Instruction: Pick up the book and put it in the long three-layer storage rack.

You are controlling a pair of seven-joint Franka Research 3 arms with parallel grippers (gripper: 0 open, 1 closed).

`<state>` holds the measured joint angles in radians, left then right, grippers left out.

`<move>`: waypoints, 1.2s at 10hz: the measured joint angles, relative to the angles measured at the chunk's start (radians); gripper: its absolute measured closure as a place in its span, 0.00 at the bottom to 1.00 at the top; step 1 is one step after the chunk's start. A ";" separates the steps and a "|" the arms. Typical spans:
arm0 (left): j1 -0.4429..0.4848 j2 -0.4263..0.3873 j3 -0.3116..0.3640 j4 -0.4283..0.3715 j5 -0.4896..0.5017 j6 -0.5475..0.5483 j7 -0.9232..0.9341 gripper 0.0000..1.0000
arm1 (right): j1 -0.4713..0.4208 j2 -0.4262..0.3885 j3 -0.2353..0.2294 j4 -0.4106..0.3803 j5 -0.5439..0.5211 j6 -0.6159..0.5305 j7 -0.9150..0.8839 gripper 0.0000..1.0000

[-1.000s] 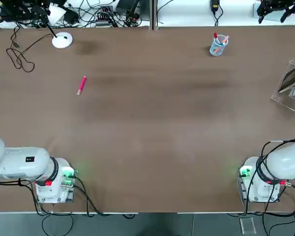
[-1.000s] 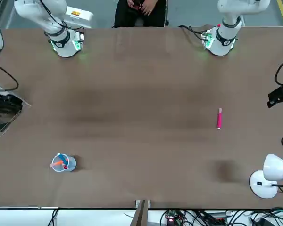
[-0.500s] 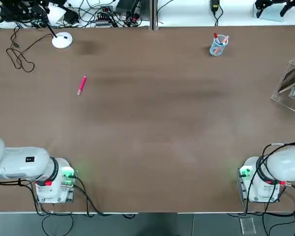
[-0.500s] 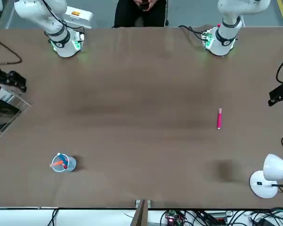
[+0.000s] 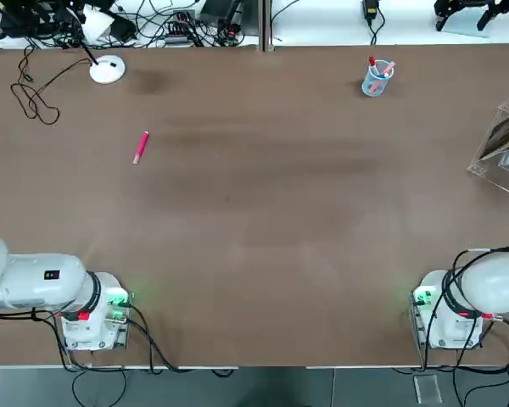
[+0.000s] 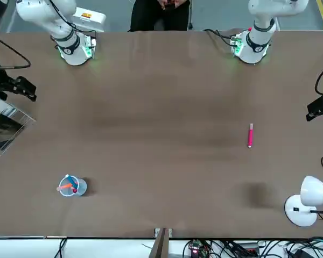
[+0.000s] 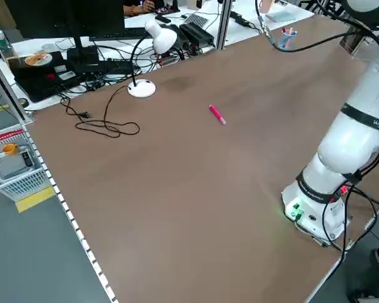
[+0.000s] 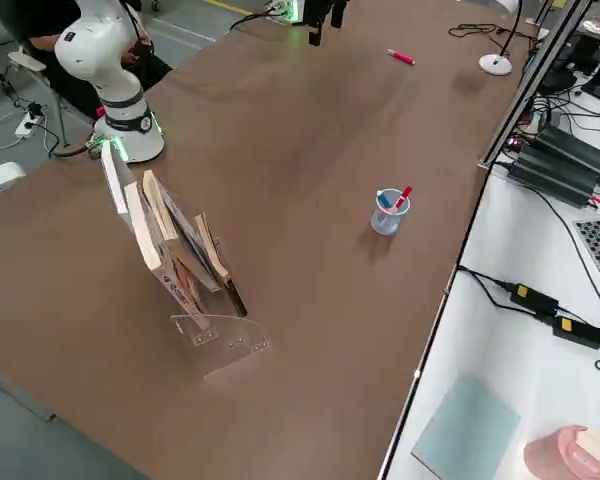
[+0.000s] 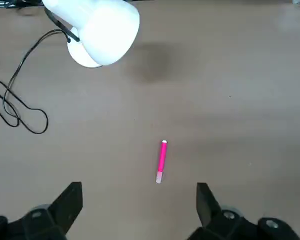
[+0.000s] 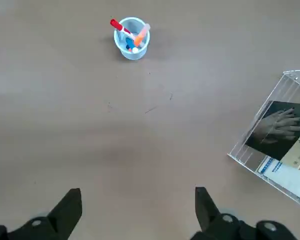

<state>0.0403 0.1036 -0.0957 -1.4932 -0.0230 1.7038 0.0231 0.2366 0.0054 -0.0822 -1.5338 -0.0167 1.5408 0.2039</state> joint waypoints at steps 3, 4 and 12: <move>0.000 0.000 0.000 0.000 0.000 0.000 0.000 0.00 | -0.007 0.004 -0.003 -0.003 0.000 0.021 -0.008 0.00; 0.000 0.000 0.000 0.000 0.000 0.000 0.000 0.00 | -0.012 0.004 -0.004 -0.005 0.000 0.026 -0.030 0.00; 0.000 0.000 0.000 0.000 0.000 0.000 0.000 0.00 | -0.042 0.004 -0.003 -0.008 0.002 0.029 -0.138 0.00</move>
<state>0.0398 0.1036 -0.0961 -1.4932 -0.0230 1.7037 0.0231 0.1950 0.0096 -0.0855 -1.5417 -0.0145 1.5700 0.0657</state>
